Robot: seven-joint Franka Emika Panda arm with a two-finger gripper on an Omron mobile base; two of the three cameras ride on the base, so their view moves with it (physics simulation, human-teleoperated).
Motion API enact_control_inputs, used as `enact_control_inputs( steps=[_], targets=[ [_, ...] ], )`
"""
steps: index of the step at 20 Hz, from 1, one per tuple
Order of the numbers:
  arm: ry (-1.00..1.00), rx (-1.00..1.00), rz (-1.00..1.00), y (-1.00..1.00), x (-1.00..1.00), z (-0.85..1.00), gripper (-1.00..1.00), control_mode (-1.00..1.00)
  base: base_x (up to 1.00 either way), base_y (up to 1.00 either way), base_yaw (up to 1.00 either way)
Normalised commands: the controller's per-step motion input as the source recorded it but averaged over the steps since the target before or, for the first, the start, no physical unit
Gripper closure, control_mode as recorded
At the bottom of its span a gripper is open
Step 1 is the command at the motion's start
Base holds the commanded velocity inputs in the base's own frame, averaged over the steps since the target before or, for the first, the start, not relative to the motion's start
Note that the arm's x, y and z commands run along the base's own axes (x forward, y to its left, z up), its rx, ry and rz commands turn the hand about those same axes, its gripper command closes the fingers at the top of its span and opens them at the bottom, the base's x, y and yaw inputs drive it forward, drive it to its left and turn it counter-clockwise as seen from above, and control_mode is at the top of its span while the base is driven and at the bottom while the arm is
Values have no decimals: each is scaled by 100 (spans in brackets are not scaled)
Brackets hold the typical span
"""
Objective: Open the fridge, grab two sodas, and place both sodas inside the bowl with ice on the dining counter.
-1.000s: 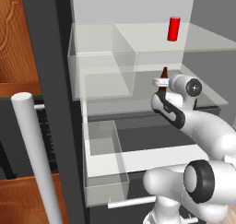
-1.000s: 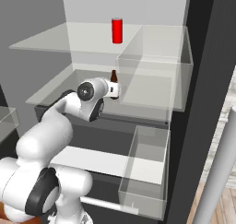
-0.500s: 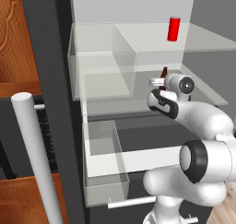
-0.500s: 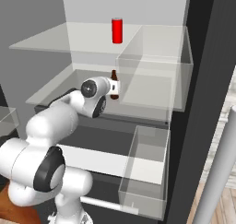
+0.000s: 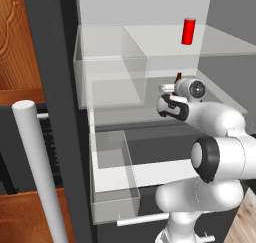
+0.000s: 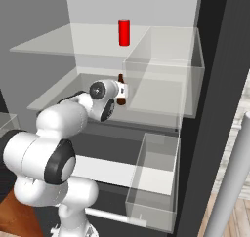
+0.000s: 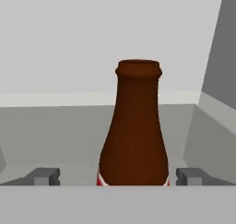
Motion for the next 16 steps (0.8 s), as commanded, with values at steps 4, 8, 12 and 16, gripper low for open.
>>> enact_control_inputs(
  steps=[4,8,12,16],
  targets=[
    [3,0,0,-8,27,-8,100,-100,0,0,0],
    [4,0,1,-10,23,-15,100,-100,0,0,0],
    [1,0,0,0,11,-12,100,-100,0,0,0],
    [0,0,0,0,0,-3,100,-100,0,0,0]
  ],
)
